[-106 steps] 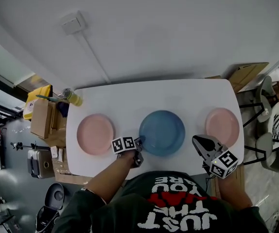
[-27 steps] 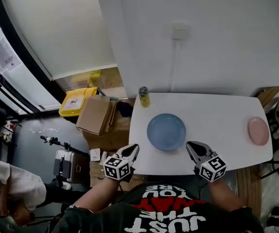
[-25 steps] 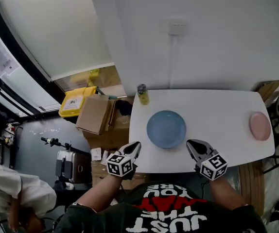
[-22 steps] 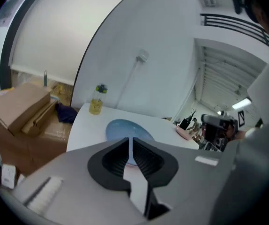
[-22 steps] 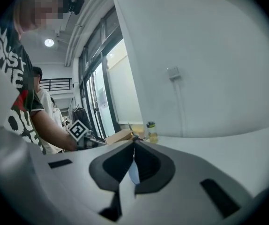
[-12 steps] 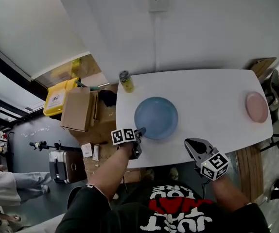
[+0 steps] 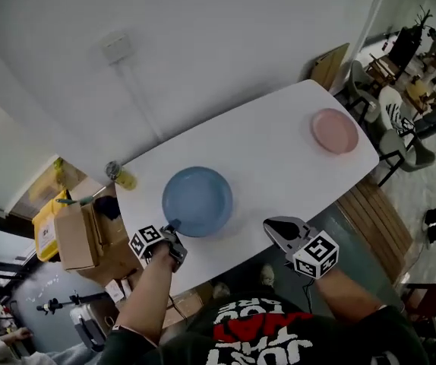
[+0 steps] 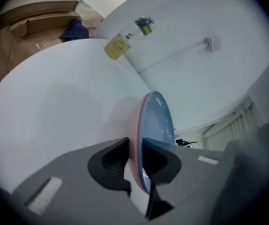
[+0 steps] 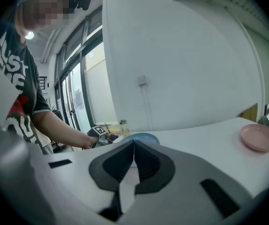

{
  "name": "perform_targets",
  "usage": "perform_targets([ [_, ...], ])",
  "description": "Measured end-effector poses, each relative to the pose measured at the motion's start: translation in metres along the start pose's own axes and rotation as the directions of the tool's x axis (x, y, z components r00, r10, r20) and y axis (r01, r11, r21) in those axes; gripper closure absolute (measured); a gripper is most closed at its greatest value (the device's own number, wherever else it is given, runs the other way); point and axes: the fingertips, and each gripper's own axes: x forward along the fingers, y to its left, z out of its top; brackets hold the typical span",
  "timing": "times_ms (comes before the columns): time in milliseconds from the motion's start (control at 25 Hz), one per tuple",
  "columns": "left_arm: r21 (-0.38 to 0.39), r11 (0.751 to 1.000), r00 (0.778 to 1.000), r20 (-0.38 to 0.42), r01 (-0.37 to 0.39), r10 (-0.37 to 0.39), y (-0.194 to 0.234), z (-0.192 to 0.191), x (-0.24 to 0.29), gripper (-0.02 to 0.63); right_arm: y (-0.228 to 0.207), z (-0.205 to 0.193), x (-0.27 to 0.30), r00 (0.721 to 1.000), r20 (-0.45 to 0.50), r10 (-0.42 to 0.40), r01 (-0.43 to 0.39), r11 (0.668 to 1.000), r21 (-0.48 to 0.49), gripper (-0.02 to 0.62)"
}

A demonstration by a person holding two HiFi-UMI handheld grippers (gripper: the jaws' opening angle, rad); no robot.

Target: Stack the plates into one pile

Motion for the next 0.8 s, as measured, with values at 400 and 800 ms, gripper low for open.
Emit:
perform_targets([
  [400,0.175,0.970,0.979,-0.142,0.168,-0.144,-0.252,-0.069,0.180,0.546,-0.134,0.031,-0.151,0.952,0.158,-0.263,0.260,0.965,0.038,0.588],
  [800,0.263,0.944,0.950,-0.287,0.198,-0.119,-0.408,-0.204,0.370,0.545,-0.239,-0.012,-0.321,0.775,0.151,-0.614,0.599,0.789,0.138,0.589],
])
